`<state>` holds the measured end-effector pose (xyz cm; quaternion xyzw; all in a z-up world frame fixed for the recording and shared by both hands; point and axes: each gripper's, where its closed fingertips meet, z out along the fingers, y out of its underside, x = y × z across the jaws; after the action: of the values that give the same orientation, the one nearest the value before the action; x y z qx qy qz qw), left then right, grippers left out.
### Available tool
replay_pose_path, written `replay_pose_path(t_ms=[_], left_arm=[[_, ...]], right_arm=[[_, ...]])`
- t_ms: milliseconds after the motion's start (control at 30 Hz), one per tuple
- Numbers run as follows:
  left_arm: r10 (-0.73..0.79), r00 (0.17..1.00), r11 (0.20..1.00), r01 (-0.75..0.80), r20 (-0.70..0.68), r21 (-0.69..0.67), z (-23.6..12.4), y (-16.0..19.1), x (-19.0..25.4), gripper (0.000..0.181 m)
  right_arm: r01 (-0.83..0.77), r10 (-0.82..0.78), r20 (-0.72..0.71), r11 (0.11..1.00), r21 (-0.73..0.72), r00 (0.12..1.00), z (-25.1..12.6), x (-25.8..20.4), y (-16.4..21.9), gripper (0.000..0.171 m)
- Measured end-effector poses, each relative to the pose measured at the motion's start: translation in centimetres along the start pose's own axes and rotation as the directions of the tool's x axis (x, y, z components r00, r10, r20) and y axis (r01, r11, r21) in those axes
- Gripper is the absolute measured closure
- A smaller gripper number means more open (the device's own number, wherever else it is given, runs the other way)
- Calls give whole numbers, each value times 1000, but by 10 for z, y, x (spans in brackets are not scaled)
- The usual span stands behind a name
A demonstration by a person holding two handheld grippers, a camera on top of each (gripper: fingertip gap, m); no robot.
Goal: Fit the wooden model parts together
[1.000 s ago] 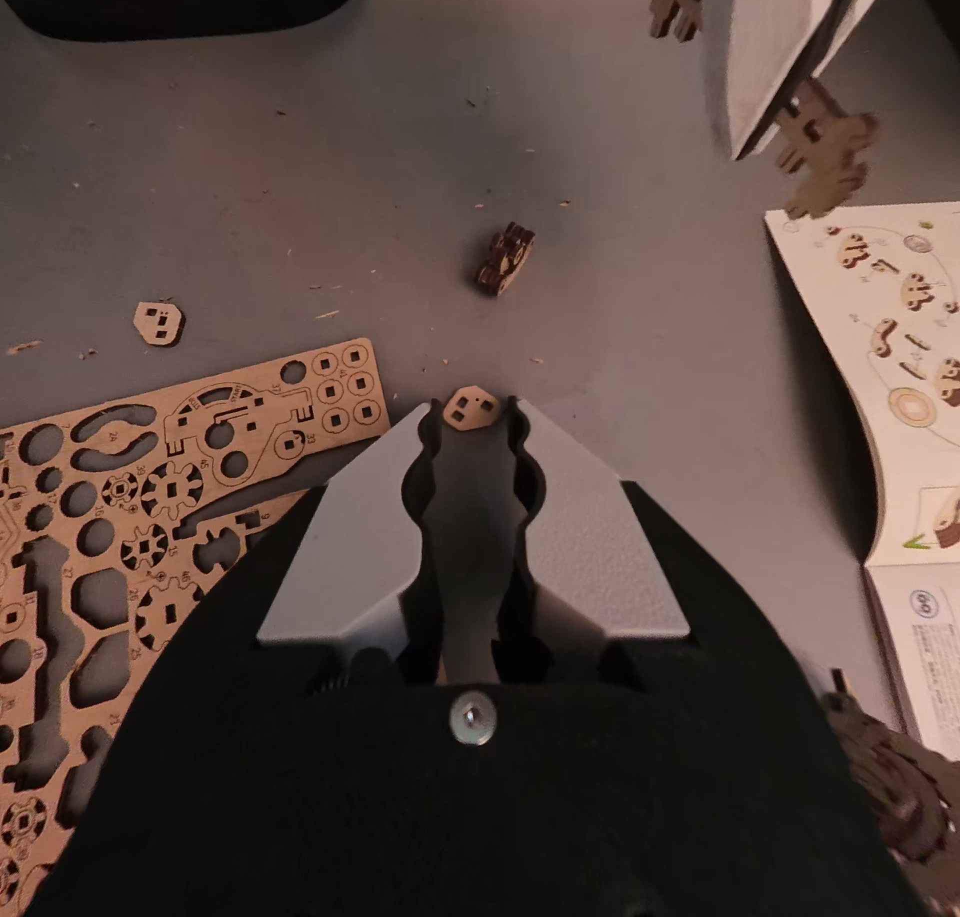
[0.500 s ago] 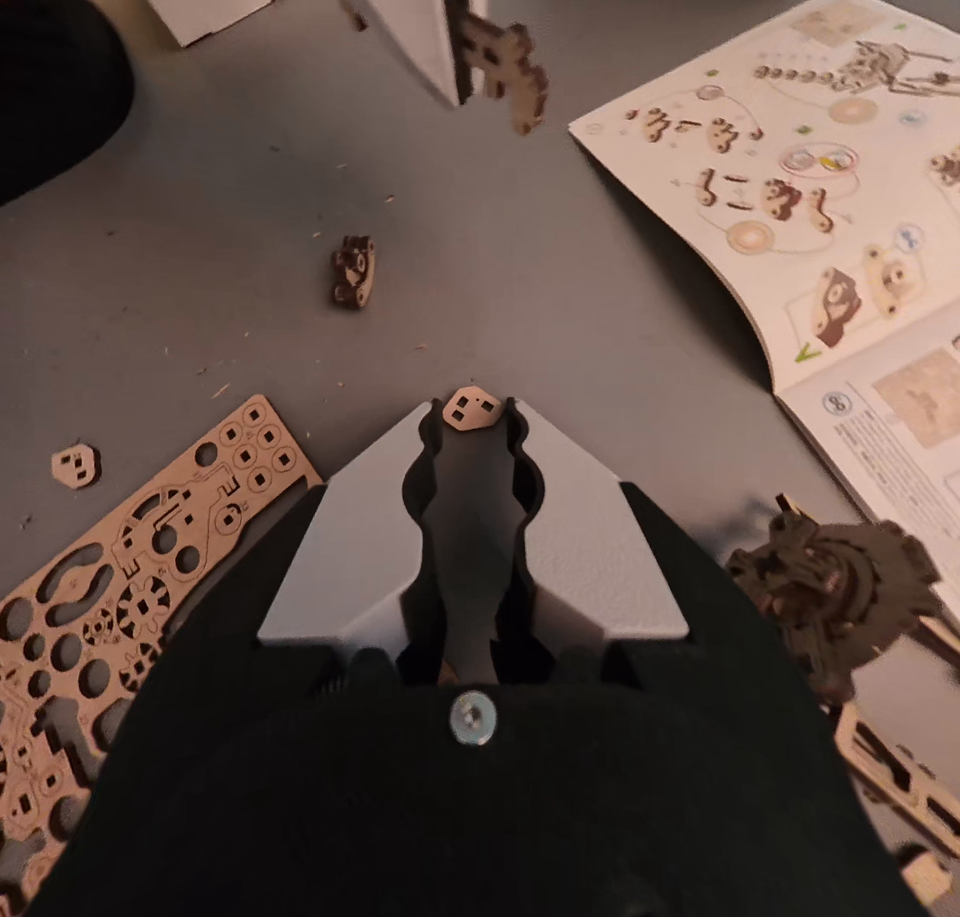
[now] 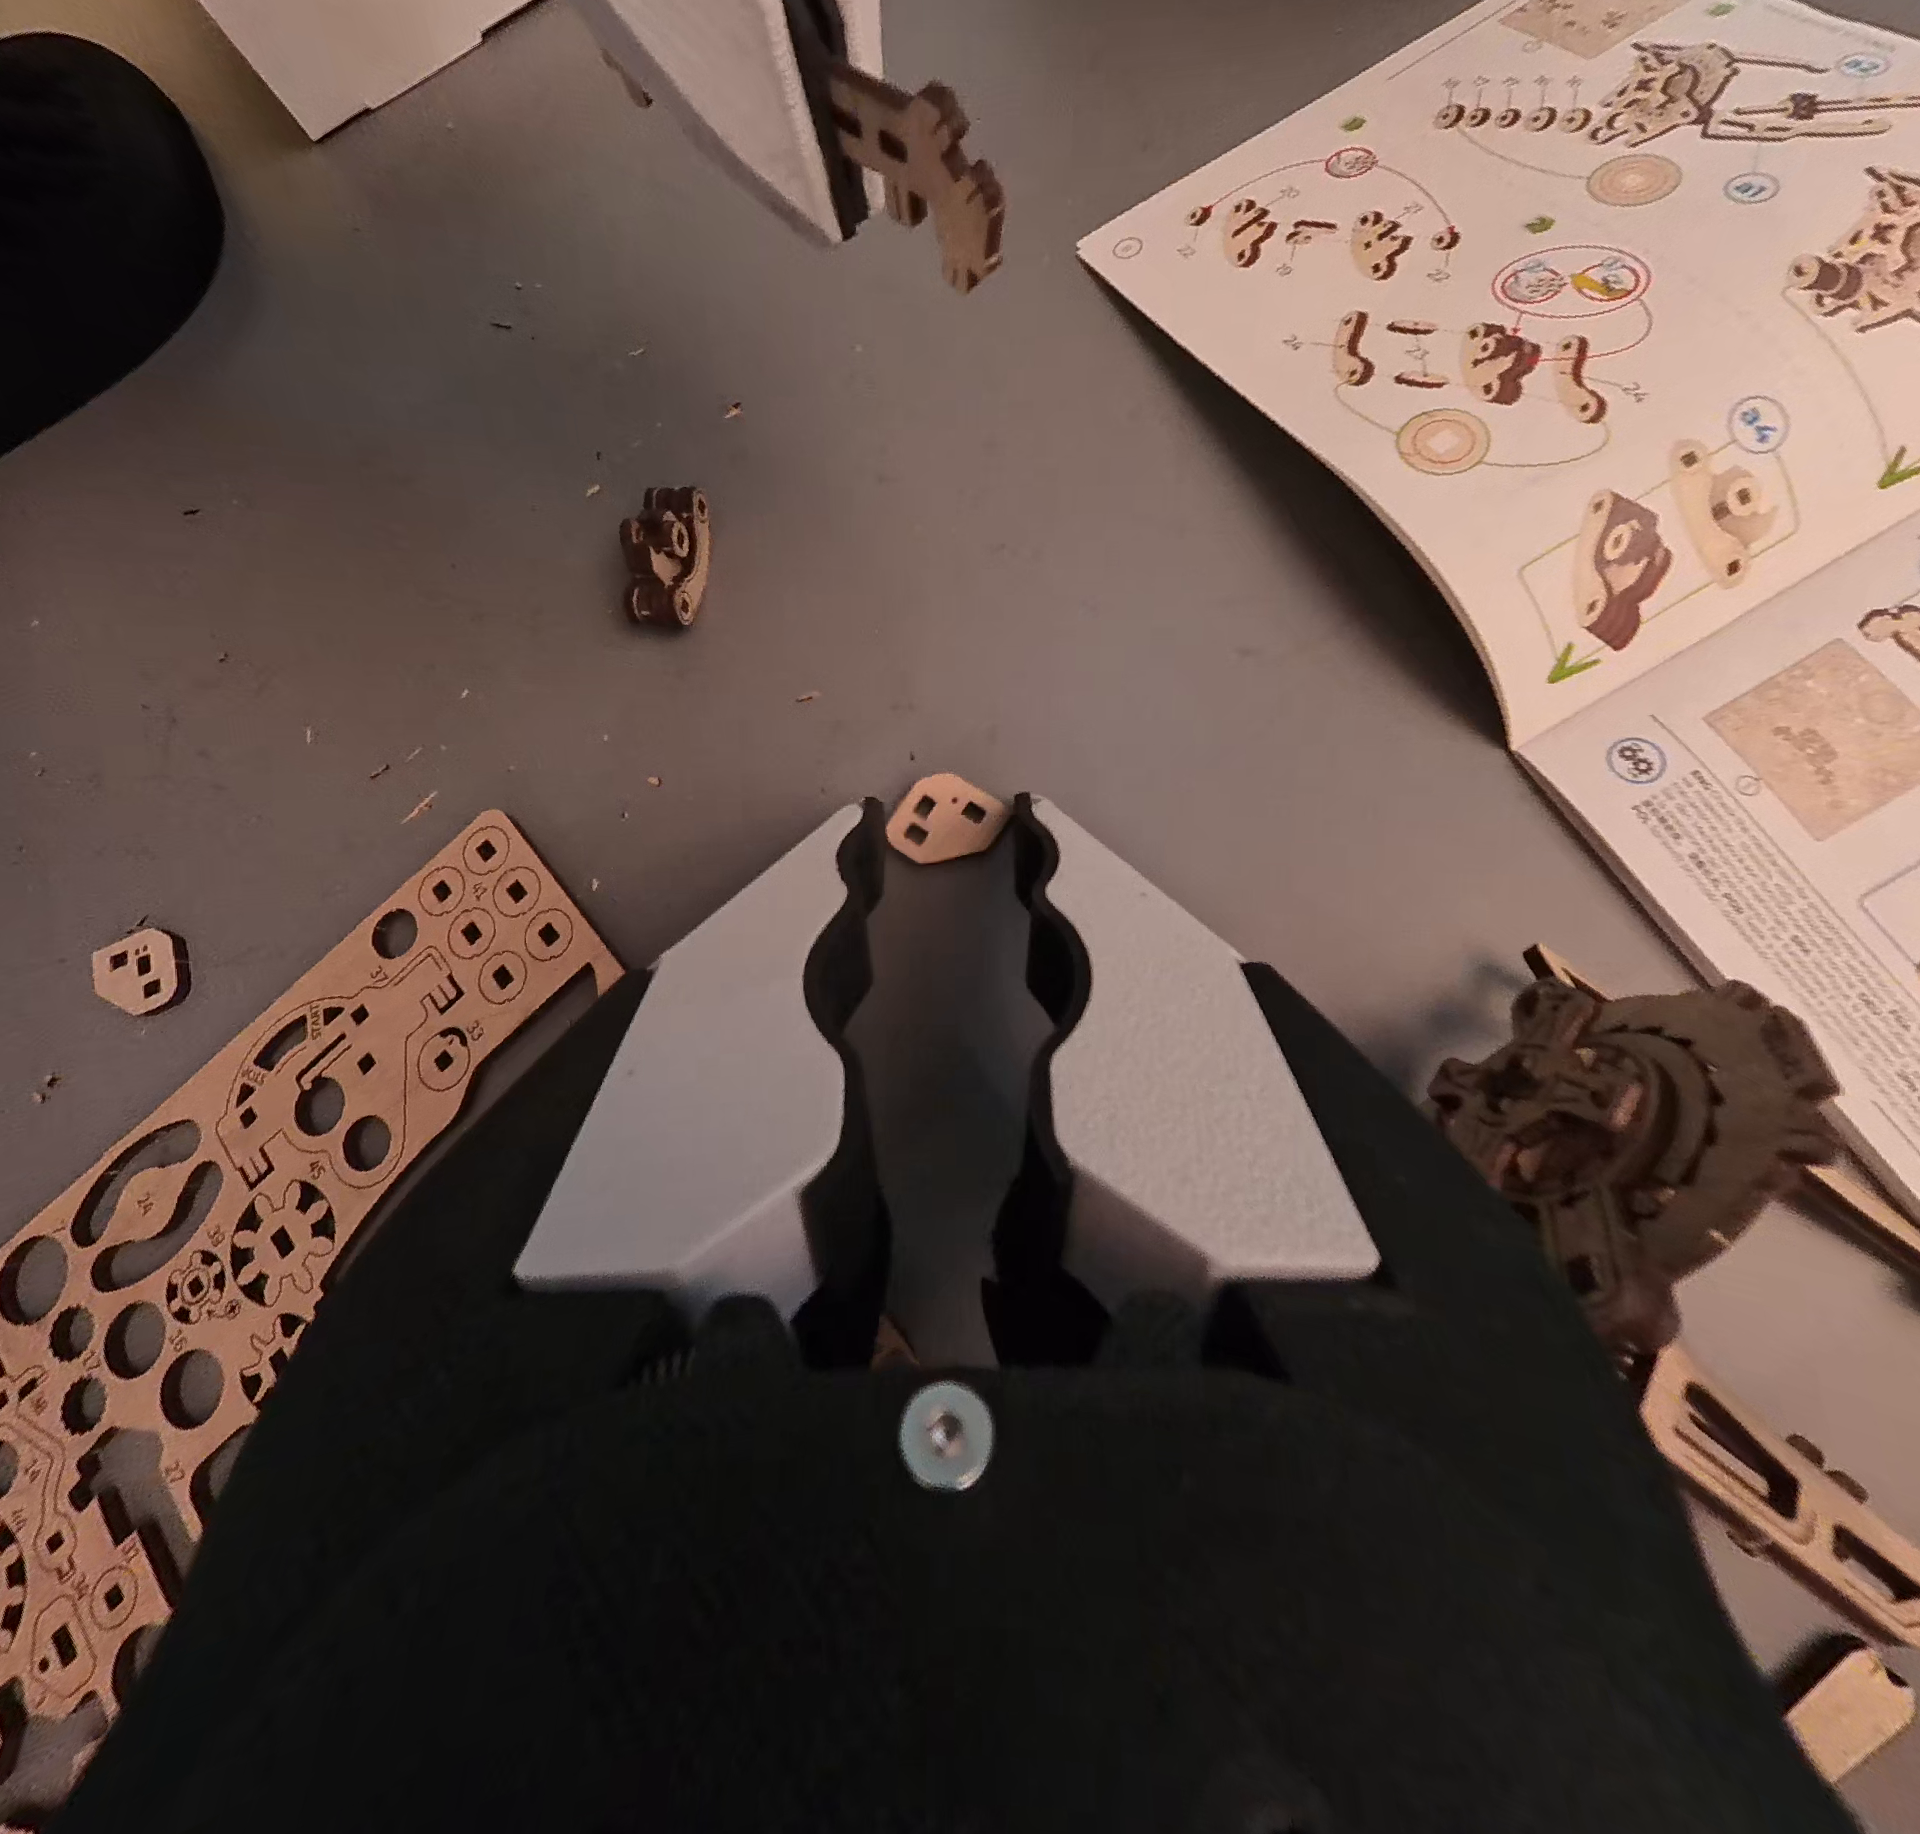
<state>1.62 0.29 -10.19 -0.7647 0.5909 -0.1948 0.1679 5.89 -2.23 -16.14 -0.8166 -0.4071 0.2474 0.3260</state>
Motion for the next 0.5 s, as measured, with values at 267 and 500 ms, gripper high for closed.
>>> replay_pose_path(t_ms=[267, 500], left_arm=[[0, 1000, 1000, 0, 2, -4, 0, 1, -1, 181], [-3, 1000, 1000, 3, 5, 0, -2, 1, -2, 181]], right_arm=[[83, -83, 1, 997, 5, 997, -6, -1, -1, 135], [215, -214, -23, 976, 24, 976, -13, -5, -7, 119]])
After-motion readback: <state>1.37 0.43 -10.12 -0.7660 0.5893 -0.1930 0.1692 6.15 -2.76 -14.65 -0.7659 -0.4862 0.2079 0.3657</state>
